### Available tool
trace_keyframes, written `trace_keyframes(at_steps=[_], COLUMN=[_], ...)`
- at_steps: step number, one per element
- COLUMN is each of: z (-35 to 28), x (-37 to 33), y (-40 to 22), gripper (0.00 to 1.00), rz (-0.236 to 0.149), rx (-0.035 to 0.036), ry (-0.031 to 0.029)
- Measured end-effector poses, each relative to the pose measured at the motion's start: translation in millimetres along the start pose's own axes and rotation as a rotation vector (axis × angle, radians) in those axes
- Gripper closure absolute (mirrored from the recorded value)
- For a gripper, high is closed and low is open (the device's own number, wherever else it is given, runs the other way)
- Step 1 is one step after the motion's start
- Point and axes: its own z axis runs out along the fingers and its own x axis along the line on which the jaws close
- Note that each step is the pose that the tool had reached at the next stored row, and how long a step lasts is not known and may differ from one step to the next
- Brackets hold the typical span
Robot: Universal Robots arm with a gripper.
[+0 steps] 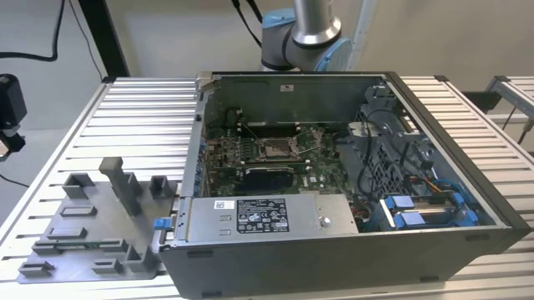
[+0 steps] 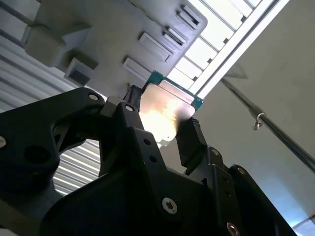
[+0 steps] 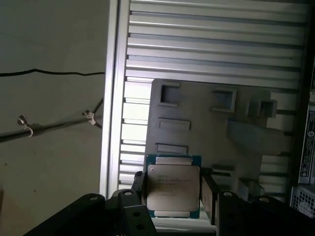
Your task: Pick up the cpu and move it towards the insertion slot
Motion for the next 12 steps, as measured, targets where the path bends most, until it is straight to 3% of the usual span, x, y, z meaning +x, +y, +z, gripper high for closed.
trace_keyframes(at_steps=[12], z=[-20.0], x=[0.2], y=[-0.1], gripper=[1.0], rz=[0.0], rx=[0.0016], ry=[0.0001])
